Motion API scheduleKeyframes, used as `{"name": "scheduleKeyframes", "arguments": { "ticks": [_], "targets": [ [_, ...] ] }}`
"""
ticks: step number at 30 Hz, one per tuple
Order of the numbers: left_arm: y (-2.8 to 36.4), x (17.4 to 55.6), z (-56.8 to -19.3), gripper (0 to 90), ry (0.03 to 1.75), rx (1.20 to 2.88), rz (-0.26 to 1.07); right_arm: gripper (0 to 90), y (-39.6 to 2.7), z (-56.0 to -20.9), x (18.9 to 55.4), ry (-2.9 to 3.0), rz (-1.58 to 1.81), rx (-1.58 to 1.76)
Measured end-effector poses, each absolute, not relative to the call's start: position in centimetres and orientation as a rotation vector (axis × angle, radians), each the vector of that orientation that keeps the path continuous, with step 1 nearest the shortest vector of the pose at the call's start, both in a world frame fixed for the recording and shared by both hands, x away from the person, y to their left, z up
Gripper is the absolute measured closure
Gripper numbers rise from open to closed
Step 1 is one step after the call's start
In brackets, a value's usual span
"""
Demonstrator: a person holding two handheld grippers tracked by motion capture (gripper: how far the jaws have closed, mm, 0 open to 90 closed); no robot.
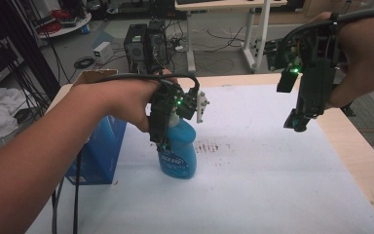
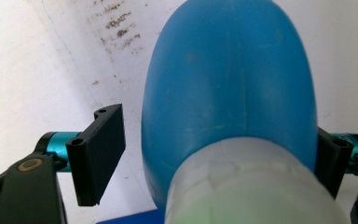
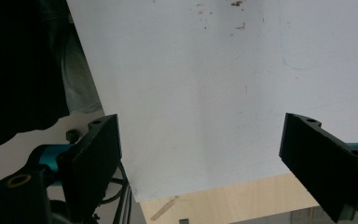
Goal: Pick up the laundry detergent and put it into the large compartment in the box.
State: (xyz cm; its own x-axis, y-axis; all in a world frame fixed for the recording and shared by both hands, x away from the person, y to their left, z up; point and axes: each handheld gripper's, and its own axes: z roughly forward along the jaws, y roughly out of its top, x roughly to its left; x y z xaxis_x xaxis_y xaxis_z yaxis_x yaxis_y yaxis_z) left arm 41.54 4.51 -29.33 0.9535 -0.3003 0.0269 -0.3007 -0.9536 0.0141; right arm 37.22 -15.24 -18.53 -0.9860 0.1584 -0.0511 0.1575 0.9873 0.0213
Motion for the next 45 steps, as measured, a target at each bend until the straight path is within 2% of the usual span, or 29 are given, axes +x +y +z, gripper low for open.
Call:
{"name": "scheduleKeyframes", "arguments": {
  "ticks": [22,32,35,45],
  "targets": [
    [4.25,41.33,-29.42,26.1,-0.497,3.101,0.025,12.0,-15.35,-18.71,37.22,3.081,0.020,0.256],
    [4.02,41.34,-29.51,32.9,-0.525,3.100,0.002,11.9,-15.48,-18.70,37.29,3.078,0.020,0.264],
    [3.94,41.34,-29.57,37.7,-0.529,3.103,-0.034,12.0,-15.59,-18.74,37.37,3.081,0.025,0.258],
    [3.77,41.27,-29.50,38.5,-0.516,3.132,-0.015,11.9,-15.52,-18.99,37.38,3.084,0.016,0.258]
  ]
}}
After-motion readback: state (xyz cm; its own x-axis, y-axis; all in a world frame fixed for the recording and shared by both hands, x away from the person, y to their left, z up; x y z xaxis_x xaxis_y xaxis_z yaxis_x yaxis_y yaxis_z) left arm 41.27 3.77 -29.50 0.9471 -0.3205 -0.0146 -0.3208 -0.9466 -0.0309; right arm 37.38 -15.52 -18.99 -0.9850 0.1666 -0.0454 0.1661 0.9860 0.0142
